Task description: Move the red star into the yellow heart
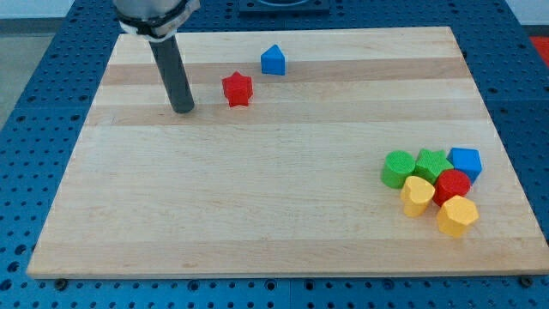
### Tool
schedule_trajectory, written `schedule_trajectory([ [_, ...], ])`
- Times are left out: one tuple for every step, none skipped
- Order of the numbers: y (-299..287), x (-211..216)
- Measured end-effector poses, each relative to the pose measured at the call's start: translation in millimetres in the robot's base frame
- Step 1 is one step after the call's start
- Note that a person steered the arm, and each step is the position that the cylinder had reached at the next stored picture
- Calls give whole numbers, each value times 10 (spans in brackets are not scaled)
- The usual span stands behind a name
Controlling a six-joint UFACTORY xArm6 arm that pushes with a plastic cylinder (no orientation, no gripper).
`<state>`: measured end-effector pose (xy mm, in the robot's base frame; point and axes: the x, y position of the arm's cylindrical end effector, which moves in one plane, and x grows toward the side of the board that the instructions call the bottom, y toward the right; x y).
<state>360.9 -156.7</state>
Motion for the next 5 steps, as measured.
schedule_trajectory([
  [44, -265],
  [398, -341],
  [803, -341],
  [1055, -243],
  [1126, -64],
])
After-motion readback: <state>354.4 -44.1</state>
